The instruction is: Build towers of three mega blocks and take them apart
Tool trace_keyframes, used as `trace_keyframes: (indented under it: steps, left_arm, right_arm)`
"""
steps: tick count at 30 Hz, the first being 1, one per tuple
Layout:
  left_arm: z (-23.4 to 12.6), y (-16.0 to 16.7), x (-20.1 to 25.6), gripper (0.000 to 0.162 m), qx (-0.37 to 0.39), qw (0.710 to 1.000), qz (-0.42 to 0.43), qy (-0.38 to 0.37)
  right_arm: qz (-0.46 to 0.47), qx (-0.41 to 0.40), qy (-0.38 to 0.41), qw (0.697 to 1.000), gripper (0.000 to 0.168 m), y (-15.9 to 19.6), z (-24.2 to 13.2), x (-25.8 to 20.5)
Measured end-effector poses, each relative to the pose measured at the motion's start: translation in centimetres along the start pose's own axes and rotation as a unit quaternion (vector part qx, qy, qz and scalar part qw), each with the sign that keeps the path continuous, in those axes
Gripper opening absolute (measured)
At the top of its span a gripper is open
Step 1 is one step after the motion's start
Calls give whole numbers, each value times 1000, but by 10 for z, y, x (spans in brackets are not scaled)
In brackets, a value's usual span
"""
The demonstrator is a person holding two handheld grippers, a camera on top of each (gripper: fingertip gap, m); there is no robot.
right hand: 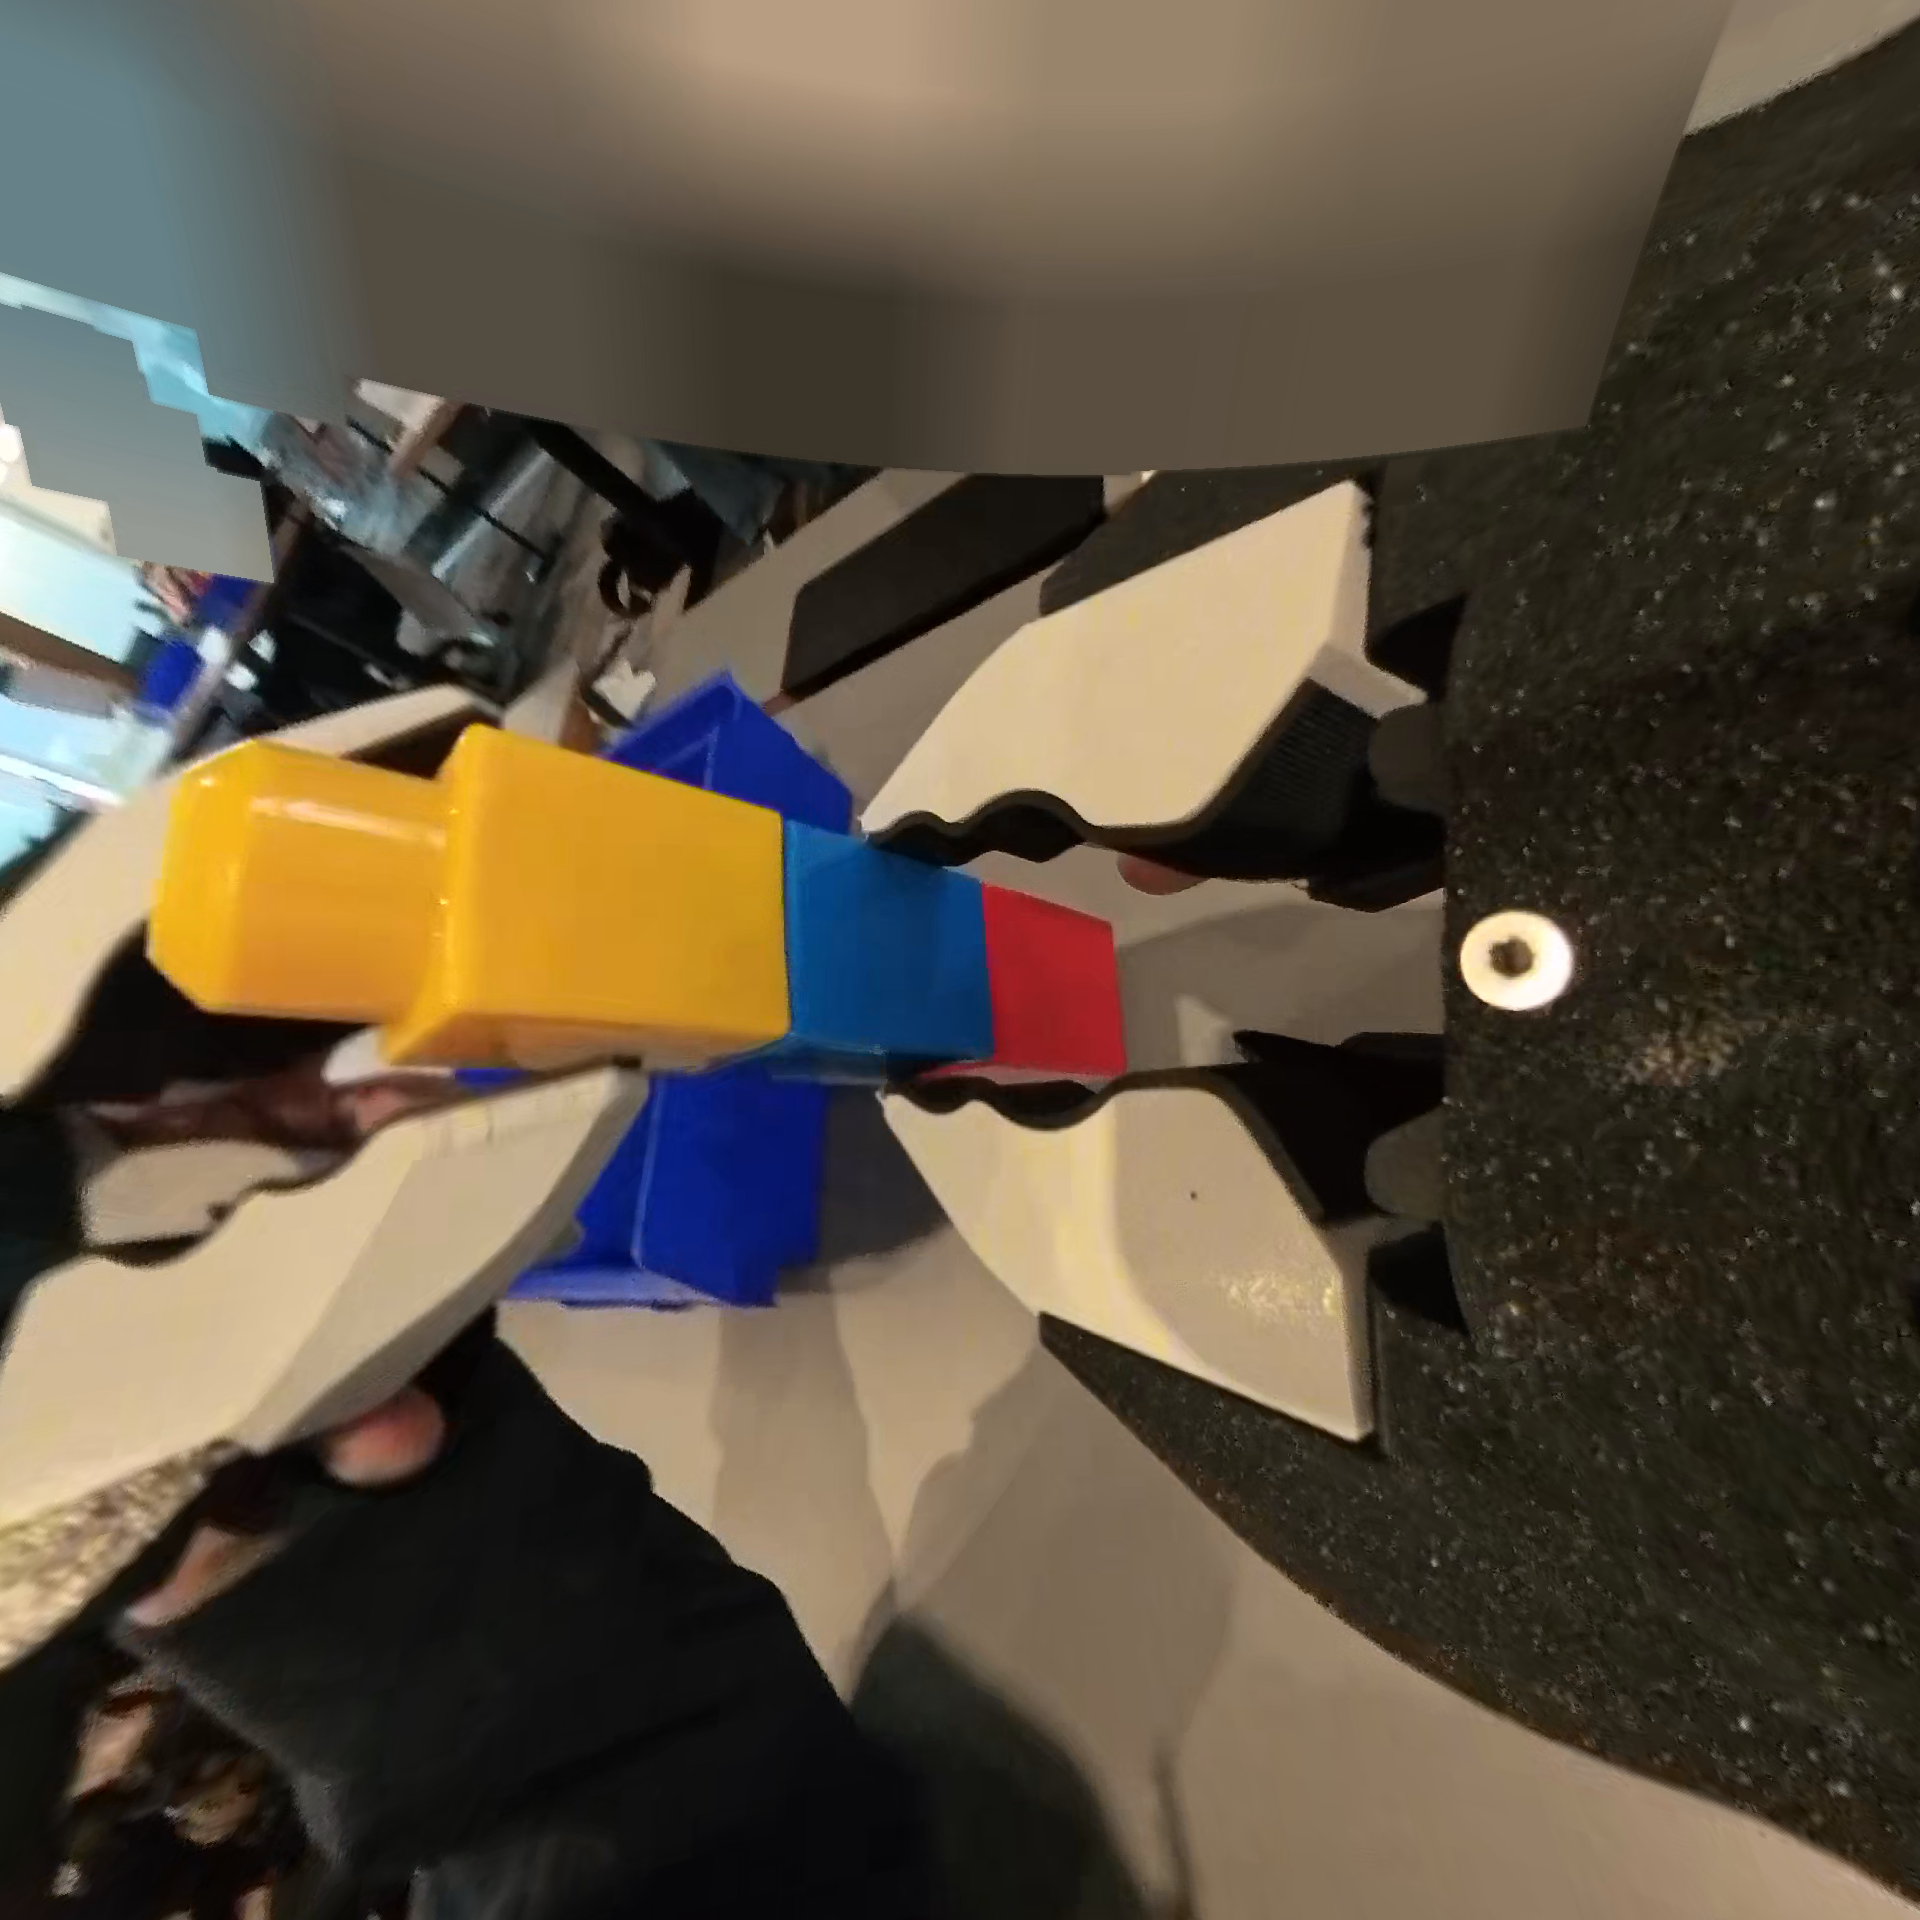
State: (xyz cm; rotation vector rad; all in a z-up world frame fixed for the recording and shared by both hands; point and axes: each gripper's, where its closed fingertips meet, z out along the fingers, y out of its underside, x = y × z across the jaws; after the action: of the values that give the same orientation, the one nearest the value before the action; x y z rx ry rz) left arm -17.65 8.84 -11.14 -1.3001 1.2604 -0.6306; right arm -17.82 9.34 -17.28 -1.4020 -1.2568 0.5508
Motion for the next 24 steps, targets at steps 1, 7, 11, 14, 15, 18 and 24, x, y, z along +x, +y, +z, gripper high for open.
trace_keyframes:
  steps: [1,7,11,14,15,18,24]
  left_arm:
    - [-1,-1,-5,58,5,1000,-1,-12]
    - [11,26,-11,75,-51,998,18,-15]
    - [30,30,9,75,-52,998,4,43]
    - [40,30,20,64,-51,997,9,64]
    - [42,28,24,58,-46,996,12,73]
    - [44,25,30,42,-33,995,13,89]
    - [42,39,39,39,-73,990,33,119]
  right_arm:
    - [7,17,11,1000,40,-4,-4,6]
    - [67,144,7,987,40,-37,-28,17]
    - [70,176,-15,982,40,-47,-33,11]
    - [65,177,-19,982,40,-49,-34,9]
    - [63,178,-15,982,40,-48,-34,10]
    - [58,185,-15,981,40,-49,-39,11]
    - [84,252,-31,964,62,-69,-64,12]
